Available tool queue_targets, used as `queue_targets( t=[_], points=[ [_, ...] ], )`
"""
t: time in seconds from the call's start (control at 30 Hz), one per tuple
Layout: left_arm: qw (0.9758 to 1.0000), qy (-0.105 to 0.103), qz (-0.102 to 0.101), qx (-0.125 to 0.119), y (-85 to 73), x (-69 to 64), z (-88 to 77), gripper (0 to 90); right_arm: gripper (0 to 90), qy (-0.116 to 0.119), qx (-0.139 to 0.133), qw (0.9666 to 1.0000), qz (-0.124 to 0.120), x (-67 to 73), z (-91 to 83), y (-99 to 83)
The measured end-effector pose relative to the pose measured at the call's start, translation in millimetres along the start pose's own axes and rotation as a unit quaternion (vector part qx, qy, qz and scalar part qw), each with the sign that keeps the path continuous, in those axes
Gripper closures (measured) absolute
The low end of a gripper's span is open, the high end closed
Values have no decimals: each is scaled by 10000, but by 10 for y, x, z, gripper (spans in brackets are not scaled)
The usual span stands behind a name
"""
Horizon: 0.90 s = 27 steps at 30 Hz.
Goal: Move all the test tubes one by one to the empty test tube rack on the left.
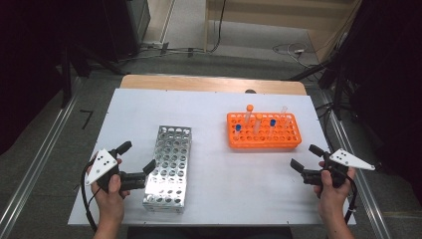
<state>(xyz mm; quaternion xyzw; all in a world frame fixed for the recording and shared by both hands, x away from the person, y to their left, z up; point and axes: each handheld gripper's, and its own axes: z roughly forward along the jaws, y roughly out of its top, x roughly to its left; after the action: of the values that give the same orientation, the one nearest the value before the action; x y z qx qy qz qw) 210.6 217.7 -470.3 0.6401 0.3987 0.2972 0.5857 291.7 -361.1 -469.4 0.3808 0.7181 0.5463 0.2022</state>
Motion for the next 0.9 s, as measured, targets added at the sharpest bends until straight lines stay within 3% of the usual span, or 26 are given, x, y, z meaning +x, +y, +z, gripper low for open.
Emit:
queue_targets(
  t=[0.3,0.53,0.67,0.9],
  points=[
    [10000,50,20,48,17,-36,31,0,42,-167,100,9996,193,16,146,124],
    [9999,75,-92,-5,31,-24,14,0,268,-518,125,9982,274,-39,329,263],
    [9999,55,-135,-7,29,-36,7,0,442,-675,163,9971,314,-102,449,295],
    [9999,20,-128,32,31,-70,22,0,577,-637,359,9964,435,-211,624,321]
  ],
)
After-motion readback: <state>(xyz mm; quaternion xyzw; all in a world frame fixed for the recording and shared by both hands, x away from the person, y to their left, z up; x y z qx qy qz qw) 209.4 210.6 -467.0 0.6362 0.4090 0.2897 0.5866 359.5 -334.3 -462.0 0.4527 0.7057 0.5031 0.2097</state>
